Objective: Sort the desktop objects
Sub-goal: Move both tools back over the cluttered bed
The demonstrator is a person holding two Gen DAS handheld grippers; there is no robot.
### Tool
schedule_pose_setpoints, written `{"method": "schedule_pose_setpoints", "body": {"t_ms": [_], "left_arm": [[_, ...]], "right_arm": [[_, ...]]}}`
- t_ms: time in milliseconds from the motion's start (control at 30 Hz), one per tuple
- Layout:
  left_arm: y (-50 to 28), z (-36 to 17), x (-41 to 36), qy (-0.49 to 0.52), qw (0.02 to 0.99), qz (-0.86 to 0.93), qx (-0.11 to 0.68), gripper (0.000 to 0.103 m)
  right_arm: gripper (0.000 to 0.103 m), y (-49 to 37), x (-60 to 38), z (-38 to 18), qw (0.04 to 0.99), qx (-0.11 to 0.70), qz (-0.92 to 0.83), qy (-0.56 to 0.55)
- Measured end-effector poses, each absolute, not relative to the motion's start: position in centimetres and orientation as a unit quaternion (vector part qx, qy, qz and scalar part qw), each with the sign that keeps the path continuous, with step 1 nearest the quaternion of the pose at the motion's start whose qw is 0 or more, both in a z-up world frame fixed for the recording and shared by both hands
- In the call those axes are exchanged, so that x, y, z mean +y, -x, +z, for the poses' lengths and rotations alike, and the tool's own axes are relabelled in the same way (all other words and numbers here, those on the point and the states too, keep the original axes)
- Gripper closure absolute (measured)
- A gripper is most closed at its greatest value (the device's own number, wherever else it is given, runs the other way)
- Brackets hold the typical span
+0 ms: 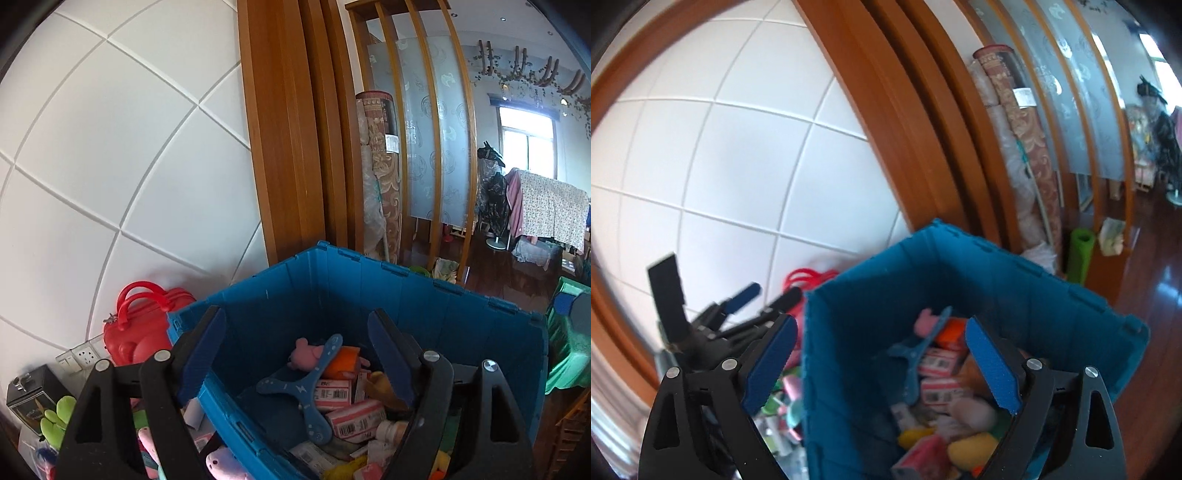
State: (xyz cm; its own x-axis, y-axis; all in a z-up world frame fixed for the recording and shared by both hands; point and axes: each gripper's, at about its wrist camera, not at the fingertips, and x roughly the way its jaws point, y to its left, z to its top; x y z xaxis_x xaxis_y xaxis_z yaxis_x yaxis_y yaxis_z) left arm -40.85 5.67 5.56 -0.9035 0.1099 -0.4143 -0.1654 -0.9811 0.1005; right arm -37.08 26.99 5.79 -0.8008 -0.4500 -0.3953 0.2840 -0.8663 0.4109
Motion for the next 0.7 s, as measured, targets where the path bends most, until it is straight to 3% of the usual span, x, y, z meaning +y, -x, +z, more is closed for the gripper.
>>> {"method": "schedule_pose_setpoints", "body": {"t_ms": [700], "left_arm": [[26.8, -1.1, -8.5, 0.217, -0.029, 0.976, 0.011, 0.024]], "right_arm": [[0.009, 27.5, 15.8, 2.1, 0.304, -0.146, -0.906, -0.255]]}}
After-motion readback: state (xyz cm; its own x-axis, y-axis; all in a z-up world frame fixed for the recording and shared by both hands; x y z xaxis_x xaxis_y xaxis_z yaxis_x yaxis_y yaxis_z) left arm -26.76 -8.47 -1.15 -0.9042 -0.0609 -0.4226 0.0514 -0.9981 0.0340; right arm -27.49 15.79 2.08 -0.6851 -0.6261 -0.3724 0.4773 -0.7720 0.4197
